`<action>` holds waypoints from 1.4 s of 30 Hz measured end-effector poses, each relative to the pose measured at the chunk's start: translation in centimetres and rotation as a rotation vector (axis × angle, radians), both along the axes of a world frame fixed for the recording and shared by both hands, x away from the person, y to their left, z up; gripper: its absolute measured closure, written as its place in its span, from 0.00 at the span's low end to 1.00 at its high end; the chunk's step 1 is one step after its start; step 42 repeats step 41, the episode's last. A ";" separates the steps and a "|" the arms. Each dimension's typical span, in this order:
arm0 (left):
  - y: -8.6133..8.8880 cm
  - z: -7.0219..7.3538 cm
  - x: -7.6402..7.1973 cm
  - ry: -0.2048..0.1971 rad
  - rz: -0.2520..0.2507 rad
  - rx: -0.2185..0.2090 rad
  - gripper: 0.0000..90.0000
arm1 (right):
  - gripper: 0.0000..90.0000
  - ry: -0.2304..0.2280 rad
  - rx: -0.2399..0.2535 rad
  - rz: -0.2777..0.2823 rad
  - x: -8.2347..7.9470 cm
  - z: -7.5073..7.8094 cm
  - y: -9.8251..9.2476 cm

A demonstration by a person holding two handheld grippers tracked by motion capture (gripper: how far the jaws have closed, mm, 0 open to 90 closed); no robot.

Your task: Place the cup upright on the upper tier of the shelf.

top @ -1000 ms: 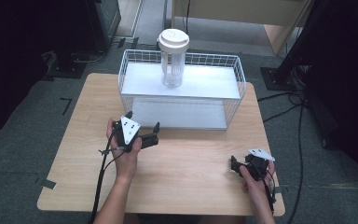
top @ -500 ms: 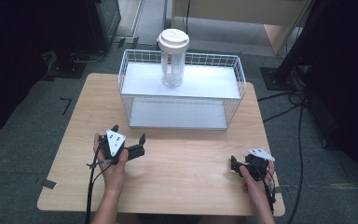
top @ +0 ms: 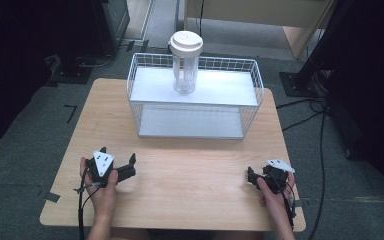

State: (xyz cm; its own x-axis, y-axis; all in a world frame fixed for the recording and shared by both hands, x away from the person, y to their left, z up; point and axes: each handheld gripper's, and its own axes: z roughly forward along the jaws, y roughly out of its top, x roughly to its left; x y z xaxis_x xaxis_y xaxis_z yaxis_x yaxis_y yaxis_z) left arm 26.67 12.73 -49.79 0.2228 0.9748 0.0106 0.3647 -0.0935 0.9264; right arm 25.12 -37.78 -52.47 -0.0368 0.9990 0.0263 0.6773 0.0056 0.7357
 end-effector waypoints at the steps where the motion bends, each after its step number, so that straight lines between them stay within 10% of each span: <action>1: 0.4 -0.1 -0.2 0.003 0.011 -0.010 0.00 | 0.16 0.000 0.000 0.000 0.0 0.0 0.0; 18: 6.7 -1.4 -2.0 0.106 0.145 0.063 0.00 | 0.16 -0.001 -0.002 -0.002 0.0 0.0 0.0; 23: 7.8 -1.5 -2.3 0.148 0.183 0.150 0.00 | 0.16 -0.001 -0.003 -0.002 0.0 0.0 0.0; 30: 9.0 -1.9 -0.9 0.349 0.134 0.135 0.00 | 0.16 -0.001 -0.003 -0.002 0.0 0.0 0.0; 42: 8.9 -2.0 -0.6 0.385 0.111 0.137 0.00 | 0.16 -0.001 -0.003 -0.002 0.0 0.0 0.0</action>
